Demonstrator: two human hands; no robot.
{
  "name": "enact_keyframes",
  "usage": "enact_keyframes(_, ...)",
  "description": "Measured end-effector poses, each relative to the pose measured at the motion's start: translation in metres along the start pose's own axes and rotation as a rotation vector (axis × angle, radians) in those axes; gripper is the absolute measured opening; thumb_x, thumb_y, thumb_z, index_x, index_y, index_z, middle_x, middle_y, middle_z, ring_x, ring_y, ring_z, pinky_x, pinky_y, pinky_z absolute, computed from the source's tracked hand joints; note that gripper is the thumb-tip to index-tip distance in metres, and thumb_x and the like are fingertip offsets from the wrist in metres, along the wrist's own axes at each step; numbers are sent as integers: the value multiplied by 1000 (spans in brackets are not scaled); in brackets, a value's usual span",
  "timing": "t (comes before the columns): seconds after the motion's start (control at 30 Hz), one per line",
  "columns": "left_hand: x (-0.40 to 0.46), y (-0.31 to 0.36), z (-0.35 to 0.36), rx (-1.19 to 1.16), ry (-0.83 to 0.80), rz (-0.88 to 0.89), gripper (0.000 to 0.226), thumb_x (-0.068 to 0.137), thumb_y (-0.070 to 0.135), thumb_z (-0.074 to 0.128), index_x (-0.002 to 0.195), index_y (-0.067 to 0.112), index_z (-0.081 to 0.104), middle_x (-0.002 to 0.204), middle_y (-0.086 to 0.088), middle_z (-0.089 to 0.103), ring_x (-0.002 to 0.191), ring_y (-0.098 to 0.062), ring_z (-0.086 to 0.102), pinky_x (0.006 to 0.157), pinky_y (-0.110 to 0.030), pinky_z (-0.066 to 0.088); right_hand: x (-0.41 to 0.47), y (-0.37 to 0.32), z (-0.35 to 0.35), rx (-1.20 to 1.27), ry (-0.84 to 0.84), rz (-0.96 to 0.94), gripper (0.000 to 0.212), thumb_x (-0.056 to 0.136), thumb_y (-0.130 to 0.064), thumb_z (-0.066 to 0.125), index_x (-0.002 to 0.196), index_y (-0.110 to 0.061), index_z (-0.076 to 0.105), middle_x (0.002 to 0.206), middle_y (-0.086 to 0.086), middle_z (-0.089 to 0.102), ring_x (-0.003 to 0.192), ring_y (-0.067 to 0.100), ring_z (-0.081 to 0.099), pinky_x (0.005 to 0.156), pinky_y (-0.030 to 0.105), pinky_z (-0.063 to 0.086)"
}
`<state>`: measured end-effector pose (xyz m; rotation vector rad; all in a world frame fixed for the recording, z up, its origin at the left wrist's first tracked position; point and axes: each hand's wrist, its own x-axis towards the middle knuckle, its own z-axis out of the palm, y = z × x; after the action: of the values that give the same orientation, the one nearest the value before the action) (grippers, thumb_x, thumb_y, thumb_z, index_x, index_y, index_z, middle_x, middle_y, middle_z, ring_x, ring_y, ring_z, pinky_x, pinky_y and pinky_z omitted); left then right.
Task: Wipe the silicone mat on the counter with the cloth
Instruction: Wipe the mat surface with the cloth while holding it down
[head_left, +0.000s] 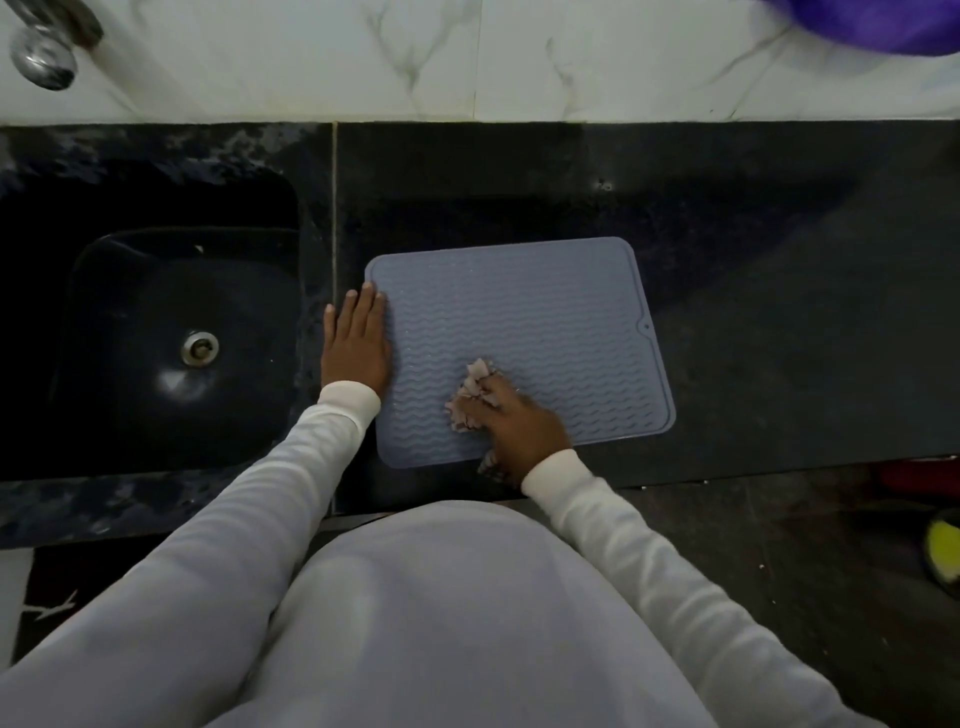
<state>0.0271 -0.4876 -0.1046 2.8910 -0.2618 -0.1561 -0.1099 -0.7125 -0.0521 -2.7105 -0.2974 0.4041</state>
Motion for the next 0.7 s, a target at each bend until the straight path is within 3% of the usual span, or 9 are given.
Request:
enact_keyframes(0.17, -2, 0, -2, 3, 14, 18, 55, 100, 19, 34, 153, 14, 19, 161, -5, 13, 149, -24, 9, 121, -43, -4, -29, 50, -7, -106, 20, 58, 77, 68, -22, 79, 135, -42, 48, 155, -2, 31, 101, 38, 58, 75, 47, 55)
enact_keyframes(0.27, -2, -1, -3, 4, 15, 18, 54, 101, 19, 34, 152, 14, 20, 161, -5, 14, 149, -24, 9, 121, -44, -3, -52, 98, -27, -159, 78, 178, 76, 71, -16, 77, 135, -43, 47, 155, -6, 31, 108, 36, 56, 81, 45, 54)
enact_keyframes(0.43, -3, 1, -3, 13, 10, 14, 54, 101, 20, 32, 153, 14, 18, 161, -5, 13, 149, -24, 8, 121, -43, -4, -81, 150, -51, -77, 168, 387, 53, 87, -20, 65, 129, -45, 43, 144, -1, 43, 113, 38, 54, 89, 50, 50)
enact_keyframes(0.57, -3, 1, -4, 18, 4, 0, 55, 101, 22, 31, 153, 15, 17, 161, -4, 11, 149, -24, 7, 121, -44, -3, -72, 147, -54, -58, 221, 450, 35, 86, -24, 63, 120, -32, 62, 127, 7, 55, 99, 39, 60, 81, 42, 51)
enact_keyframes(0.7, -4, 4, -5, 24, 3, -3, 55, 101, 23, 30, 153, 15, 16, 162, -4, 10, 149, -23, 6, 121, -44, -3, -54, 101, -65, 117, 345, 446, 35, 84, -30, 55, 117, -27, 68, 125, 8, 57, 103, 31, 62, 87, 31, 45)
